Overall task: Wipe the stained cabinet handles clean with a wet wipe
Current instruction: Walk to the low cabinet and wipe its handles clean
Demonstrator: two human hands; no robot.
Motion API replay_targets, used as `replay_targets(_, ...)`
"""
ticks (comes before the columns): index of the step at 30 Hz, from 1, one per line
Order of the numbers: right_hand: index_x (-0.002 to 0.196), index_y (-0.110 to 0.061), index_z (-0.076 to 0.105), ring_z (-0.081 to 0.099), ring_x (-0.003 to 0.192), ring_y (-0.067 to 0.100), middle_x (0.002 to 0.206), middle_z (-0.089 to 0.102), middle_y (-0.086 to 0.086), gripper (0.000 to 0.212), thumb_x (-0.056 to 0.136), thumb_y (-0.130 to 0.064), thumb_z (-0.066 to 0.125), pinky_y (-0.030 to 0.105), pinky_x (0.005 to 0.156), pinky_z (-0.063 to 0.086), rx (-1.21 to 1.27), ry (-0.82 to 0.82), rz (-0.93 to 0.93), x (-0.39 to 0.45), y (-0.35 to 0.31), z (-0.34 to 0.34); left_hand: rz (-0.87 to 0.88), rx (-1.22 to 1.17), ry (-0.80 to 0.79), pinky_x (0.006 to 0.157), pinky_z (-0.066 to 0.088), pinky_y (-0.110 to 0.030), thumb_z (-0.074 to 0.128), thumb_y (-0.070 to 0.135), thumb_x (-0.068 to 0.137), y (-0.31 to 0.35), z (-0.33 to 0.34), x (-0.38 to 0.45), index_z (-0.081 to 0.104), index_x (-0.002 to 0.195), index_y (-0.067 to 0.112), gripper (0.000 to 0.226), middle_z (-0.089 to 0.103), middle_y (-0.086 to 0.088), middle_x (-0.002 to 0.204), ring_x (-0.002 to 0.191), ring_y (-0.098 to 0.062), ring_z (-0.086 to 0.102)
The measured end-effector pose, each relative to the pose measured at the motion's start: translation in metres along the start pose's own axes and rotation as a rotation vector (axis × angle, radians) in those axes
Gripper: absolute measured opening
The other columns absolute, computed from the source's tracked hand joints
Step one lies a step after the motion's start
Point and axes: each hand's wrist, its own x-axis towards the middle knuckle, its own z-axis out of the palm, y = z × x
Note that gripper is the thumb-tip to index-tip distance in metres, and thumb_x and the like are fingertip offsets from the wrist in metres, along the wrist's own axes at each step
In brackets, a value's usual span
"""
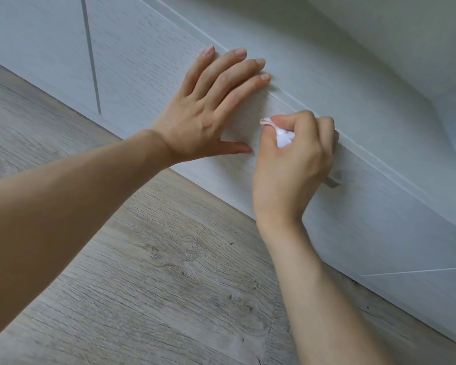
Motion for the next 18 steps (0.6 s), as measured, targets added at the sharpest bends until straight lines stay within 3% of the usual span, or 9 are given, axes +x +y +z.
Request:
replay_targets(4,0.074,-0.008,0.066,0.053,0.075,0.031,0.08,0.06,0.014,0.009,0.071,0.0,0.067,0.036,0.068,0.041,-0.054,0.001,0.011,-0.001,0.0,0.0,0.009,-0.003,-0.002,0.117,0.014,-0.042,0.058,0.072,0.079,-0.001,-0.001,0.0,0.038,0.14,0.01,0.09,0.038,-0.007,0.143,0.135,-0.028,0.035)
replay_targets(8,0.069,-0.01,0.065,0.058,0.073,0.025,0.073,0.061,0.007,0.009,0.073,-0.004,0.071,0.029,0.073,0.031,-0.022,0.051,0.004,-0.01,0.008,-0.011,0.017,0.013,-0.02,0.117,0.014,-0.041,0.058,0.074,0.077,-0.001,-0.003,0.001,0.038,0.14,0.009,0.093,0.038,-0.007,0.143,0.135,-0.029,0.036)
replay_targets(12,0.068,-0.009,0.065,0.057,0.076,0.02,0.07,0.061,0.006,0.01,0.076,-0.006,0.07,0.037,0.076,0.038,-0.044,0.116,-0.008,-0.024,0.023,-0.028,0.017,0.012,-0.048,0.117,0.01,-0.041,0.056,0.074,0.079,-0.002,-0.006,0.0,0.035,0.142,0.008,0.094,0.035,-0.008,0.145,0.137,-0.029,0.032)
replay_targets(16,0.077,-0.009,0.063,0.061,0.079,0.026,0.077,0.057,-0.005,0.007,0.078,-0.004,0.066,0.039,0.077,0.048,0.061,0.141,0.108,-0.03,0.045,-0.054,0.022,0.019,-0.065,0.118,0.008,-0.041,0.058,0.072,0.079,-0.002,-0.008,0.001,0.034,0.142,0.007,0.094,0.034,-0.009,0.145,0.137,-0.03,0.03)
replay_targets(18,0.082,-0.017,0.06,0.062,0.079,0.022,0.078,0.061,-0.003,0.011,0.08,-0.008,0.066,0.03,0.072,0.051,0.155,0.18,0.252,-0.026,0.051,-0.064,0.022,0.034,-0.073,0.118,0.008,-0.042,0.06,0.072,0.078,-0.001,-0.009,0.002,0.034,0.142,0.007,0.095,0.033,-0.009,0.145,0.137,-0.031,0.03)
